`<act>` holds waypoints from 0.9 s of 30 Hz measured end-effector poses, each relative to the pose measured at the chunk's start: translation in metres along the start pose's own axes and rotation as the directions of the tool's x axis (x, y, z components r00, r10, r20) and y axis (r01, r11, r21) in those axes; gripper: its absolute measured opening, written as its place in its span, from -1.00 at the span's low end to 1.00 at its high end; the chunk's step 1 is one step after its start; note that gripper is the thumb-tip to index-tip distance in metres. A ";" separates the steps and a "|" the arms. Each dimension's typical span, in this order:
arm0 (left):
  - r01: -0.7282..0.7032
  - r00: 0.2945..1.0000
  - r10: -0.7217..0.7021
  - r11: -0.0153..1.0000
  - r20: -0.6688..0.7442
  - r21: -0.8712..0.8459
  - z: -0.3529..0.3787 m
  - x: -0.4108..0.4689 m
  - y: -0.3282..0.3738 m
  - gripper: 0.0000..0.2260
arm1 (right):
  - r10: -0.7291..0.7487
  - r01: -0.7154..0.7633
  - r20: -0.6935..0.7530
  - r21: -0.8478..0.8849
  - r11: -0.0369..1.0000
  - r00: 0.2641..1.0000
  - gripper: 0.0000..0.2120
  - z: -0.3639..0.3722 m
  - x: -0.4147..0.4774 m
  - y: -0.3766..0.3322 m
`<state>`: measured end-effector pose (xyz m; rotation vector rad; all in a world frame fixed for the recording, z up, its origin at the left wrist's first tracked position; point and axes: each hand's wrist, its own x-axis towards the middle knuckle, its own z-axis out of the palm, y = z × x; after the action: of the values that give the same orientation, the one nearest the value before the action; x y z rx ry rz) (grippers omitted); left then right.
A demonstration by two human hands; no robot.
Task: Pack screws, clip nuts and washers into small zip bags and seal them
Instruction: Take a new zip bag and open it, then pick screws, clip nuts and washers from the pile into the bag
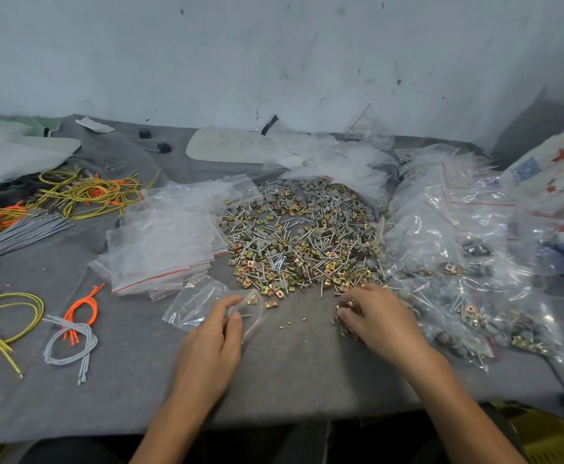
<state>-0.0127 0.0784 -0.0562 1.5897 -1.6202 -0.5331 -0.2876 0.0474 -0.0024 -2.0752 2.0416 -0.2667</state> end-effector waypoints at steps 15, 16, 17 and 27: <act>0.019 1.000 -0.019 1.000 0.006 -0.001 -0.001 -0.001 0.002 -0.77 | -0.142 0.142 -0.003 0.071 0.987 0.990 -0.85 0.005 0.004 -0.005; 0.016 1.000 -0.016 1.000 0.008 -0.003 -0.002 -0.001 0.003 -0.77 | -0.134 0.135 -0.017 0.108 0.985 0.991 -0.85 0.005 0.004 -0.004; 0.015 1.000 -0.015 1.000 0.010 -0.005 -0.002 -0.001 0.003 -0.77 | -0.128 0.131 -0.034 0.166 0.977 0.991 -0.86 0.006 0.003 -0.003; 0.008 1.000 -0.008 1.000 0.013 -0.010 -0.003 -0.002 0.004 -0.78 | -0.110 0.125 -0.061 0.585 0.801 0.992 -0.74 0.012 -0.003 -0.016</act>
<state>-0.0128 0.0812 -0.0521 1.5892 -1.6187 -0.5555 -0.2686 0.0505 -0.0092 -1.7925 1.5558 -0.8354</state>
